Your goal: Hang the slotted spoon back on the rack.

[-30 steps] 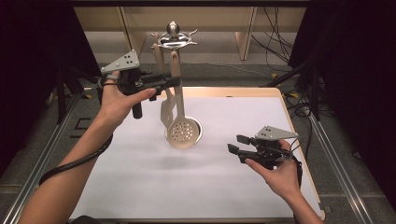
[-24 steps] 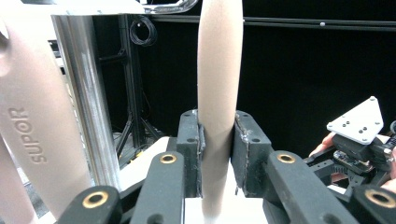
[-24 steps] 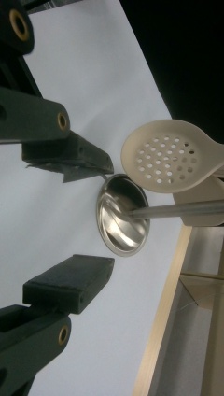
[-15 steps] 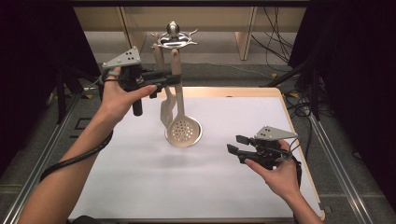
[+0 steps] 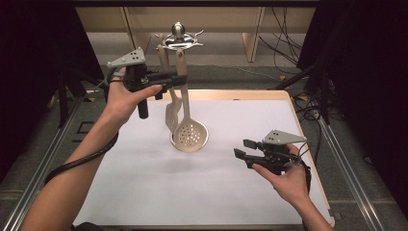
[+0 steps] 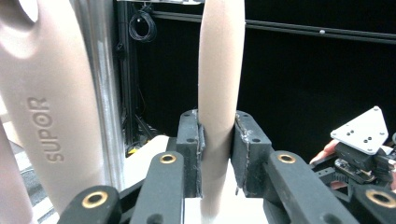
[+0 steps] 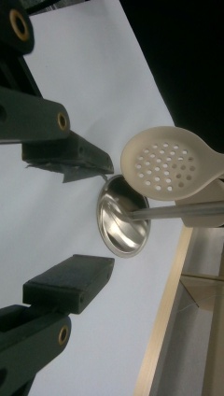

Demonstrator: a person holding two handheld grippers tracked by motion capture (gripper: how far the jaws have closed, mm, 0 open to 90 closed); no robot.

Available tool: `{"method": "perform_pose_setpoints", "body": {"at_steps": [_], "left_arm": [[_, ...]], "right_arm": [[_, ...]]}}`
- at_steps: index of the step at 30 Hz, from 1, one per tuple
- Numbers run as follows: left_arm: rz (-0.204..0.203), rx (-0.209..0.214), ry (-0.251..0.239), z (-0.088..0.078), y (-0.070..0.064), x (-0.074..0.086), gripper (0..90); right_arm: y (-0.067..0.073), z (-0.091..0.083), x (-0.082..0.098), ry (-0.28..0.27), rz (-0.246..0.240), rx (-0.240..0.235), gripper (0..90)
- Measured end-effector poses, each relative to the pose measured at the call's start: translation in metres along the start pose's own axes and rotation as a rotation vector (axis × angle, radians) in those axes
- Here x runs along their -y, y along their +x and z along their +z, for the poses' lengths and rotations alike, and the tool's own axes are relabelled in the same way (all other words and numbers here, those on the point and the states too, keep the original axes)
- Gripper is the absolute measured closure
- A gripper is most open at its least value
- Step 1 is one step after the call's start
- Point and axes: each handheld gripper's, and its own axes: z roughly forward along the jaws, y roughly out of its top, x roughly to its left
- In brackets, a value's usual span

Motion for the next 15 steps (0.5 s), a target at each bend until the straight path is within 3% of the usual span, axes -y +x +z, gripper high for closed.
{"method": "perform_pose_setpoints", "body": {"at_steps": [9, 10, 11, 14, 15], "left_arm": [[-0.021, -0.008, -0.010, 0.0018, 0.0021, 0.0016, 72.9], [-0.028, -0.015, -0.012, 0.0025, 0.0020, 0.0021, 72.8], [-0.028, -0.015, -0.012, 0.0025, 0.0020, 0.0021, 72.6], [-0.031, -0.033, -0.018, 0.0031, 0.0015, 0.0034, 71.9], [-0.030, -0.048, -0.023, 0.0028, 0.0005, 0.0044, 71.7]], "right_arm": [[-0.0010, -0.0004, 0.0005, 0.003, -0.005, -0.001, 48.9], [0.0019, -0.0011, 0.0009, 0.014, 0.036, 0.000, 48.9], [0.0019, -0.0011, 0.0009, 0.014, 0.036, 0.000, 48.9], [-0.0002, -0.0014, 0.0009, 0.008, 0.020, -0.005, 48.9], [-0.0028, -0.0020, 0.0005, 0.006, -0.015, 0.009, 48.9]]}}
